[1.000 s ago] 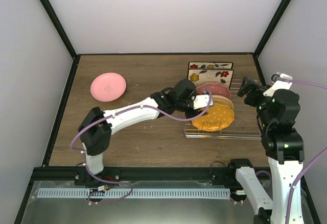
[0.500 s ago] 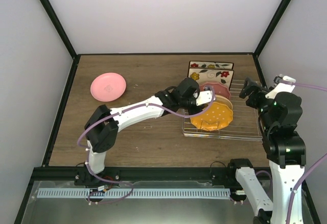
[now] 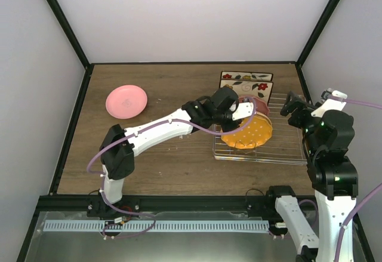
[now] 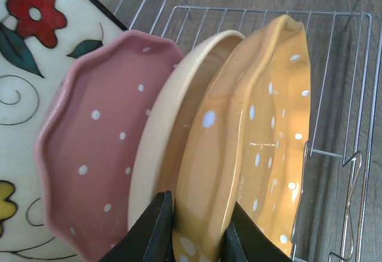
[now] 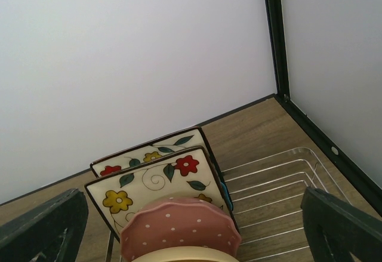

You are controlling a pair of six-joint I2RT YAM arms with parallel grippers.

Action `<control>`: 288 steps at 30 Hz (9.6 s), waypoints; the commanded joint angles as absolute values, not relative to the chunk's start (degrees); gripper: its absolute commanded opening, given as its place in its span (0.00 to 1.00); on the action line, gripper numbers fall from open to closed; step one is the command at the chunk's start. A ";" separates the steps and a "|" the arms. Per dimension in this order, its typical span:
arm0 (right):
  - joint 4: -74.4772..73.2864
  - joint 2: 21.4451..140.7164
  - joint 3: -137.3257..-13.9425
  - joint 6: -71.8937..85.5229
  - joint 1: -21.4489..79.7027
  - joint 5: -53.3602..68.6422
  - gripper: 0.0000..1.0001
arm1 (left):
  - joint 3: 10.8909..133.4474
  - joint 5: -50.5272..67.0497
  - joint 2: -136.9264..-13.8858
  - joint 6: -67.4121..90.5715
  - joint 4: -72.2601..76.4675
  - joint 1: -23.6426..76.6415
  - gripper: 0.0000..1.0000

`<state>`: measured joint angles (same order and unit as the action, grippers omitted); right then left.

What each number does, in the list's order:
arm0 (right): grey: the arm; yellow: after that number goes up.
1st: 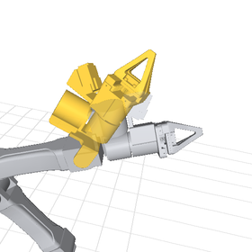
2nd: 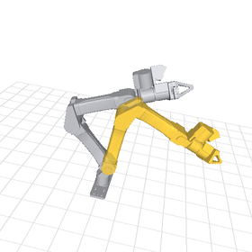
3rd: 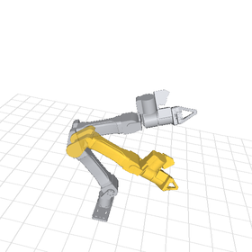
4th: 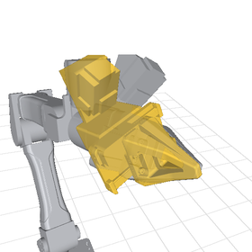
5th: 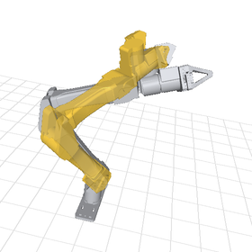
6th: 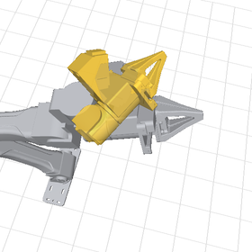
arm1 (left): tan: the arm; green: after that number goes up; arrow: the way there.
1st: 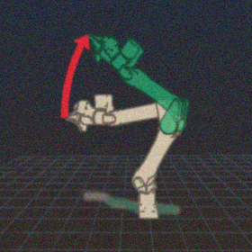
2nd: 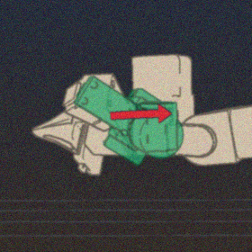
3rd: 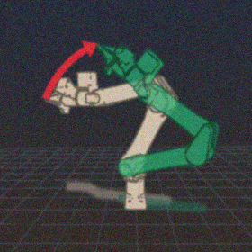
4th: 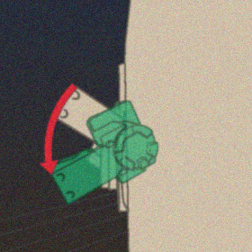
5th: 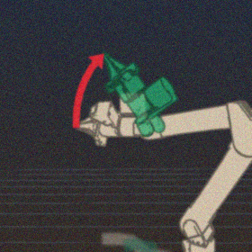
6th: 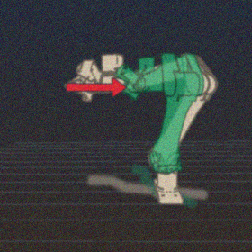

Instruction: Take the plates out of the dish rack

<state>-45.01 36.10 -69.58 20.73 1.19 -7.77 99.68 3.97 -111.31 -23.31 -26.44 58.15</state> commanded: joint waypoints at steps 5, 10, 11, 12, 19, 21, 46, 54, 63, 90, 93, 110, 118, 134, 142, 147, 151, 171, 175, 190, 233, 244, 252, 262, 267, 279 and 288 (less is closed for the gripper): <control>-44.55 35.06 -68.35 22.14 0.90 -7.84 1.00 | 107.05 0.91 -102.70 -19.77 -28.59 59.08 0.04; -43.73 35.24 -67.53 22.45 0.89 -7.13 1.00 | 107.90 -0.76 -99.58 -19.75 -29.60 59.14 0.04; -43.57 35.39 -67.46 22.45 0.88 -7.00 1.00 | 107.88 -1.27 -99.11 -19.73 -29.62 59.14 0.04; -43.35 35.49 -67.42 22.50 0.88 -6.91 1.00 | 107.88 -1.76 -98.47 -19.82 -29.70 59.09 0.04; -42.38 36.20 -67.04 22.54 0.85 -6.68 1.00 | 107.97 -6.85 -93.26 -20.54 -27.95 58.59 0.04; -42.11 36.29 -67.13 22.65 0.88 -6.89 1.00 | 107.98 -7.87 -91.64 -19.89 -27.38 56.94 0.04; -41.94 39.19 -69.81 22.43 0.88 -5.48 1.00 | 72.73 32.18 -95.14 39.67 -6.75 5.95 0.04; -45.62 39.36 -73.69 22.31 0.88 -7.26 1.00 | 71.84 33.95 -104.16 44.64 -3.49 9.00 0.04; -49.69 37.51 -75.76 23.36 0.90 -10.06 1.00 | 73.65 30.93 -110.24 44.43 -7.07 9.93 0.04; -49.42 36.92 -74.08 24.60 0.88 -9.68 1.00 | 74.33 24.26 -111.49 41.85 -13.72 10.66 1.00; -49.40 36.85 -73.79 24.70 0.88 -9.55 1.00 | 77.92 18.97 -108.74 37.02 -17.12 10.70 1.00; -47.24 36.12 -71.06 24.62 0.88 -7.86 1.00 | 83.12 32.33 -94.17 -27.79 -20.03 39.93 0.86; -47.83 35.46 -71.34 24.07 0.89 -8.79 1.00 | 78.41 25.04 -94.14 -38.87 -18.63 47.19 0.84; -50.07 34.67 -73.54 22.84 0.93 -10.59 1.00 | 82.84 16.64 -105.68 -42.89 -11.07 52.30 0.70; -51.37 33.82 -73.57 22.34 0.88 -11.42 1.00 | 85.61 12.73 -109.04 -40.85 -8.97 53.10 0.63; -51.70 33.67 -73.39 21.80 0.88 -11.56 1.00 | 86.92 11.52 -110.30 -39.52 -8.87 53.42 0.50; -51.77 33.53 -73.17 21.55 0.89 -11.64 1.00 | 88.14 9.88 -111.32 -37.52 -8.92 53.78 0.28; -49.36 32.74 -69.64 22.30 0.88 -10.85 1.00 | 103.02 -7.21 -104.42 -28.33 -18.14 56.43 0.04; -47.96 32.95 -68.34 22.90 0.88 -10.10 1.00 | 104.42 -8.40 -100.83 -25.79 -20.47 56.09 0.04; -43.86 34.75 -65.28 24.40 0.88 -7.23 1.00 | 109.46 5.25 -91.59 5.60 -28.80 10.95 0.04; -46.41 36.60 -69.79 26.91 0.88 -7.38 1.00 | 70.68 20.35 -108.28 38.49 -22.82 -17.58 0.19; -46.15 36.45 -69.06 27.25 0.88 -7.06 1.00 | 69.86 18.18 -105.69 37.83 -27.17 -17.58 0.77; -45.24 35.89 -67.21 27.83 0.88 -5.92 1.00 | 70.87 17.35 -102.84 36.90 -30.00 -17.58 0.99; -44.62 35.67 -65.88 27.62 0.88 -5.18 1.00 | 74.09 13.12 -99.35 35.68 -33.68 -17.42 1.00; -44.47 35.85 -65.98 27.18 0.88 -4.92 1.00 | 72.95 10.13 -97.90 35.87 -36.39 -17.50 1.00; -44.71 35.95 -66.63 26.47 0.88 -4.89 1.00 | 84.59 18.42 -96.48 19.63 -26.67 -4.99 0.98; -43.30 36.61 -67.25 26.69 0.88 -4.62 1.00 | 103.81 26.32 -103.76 -21.43 -28.19 33.59 0.91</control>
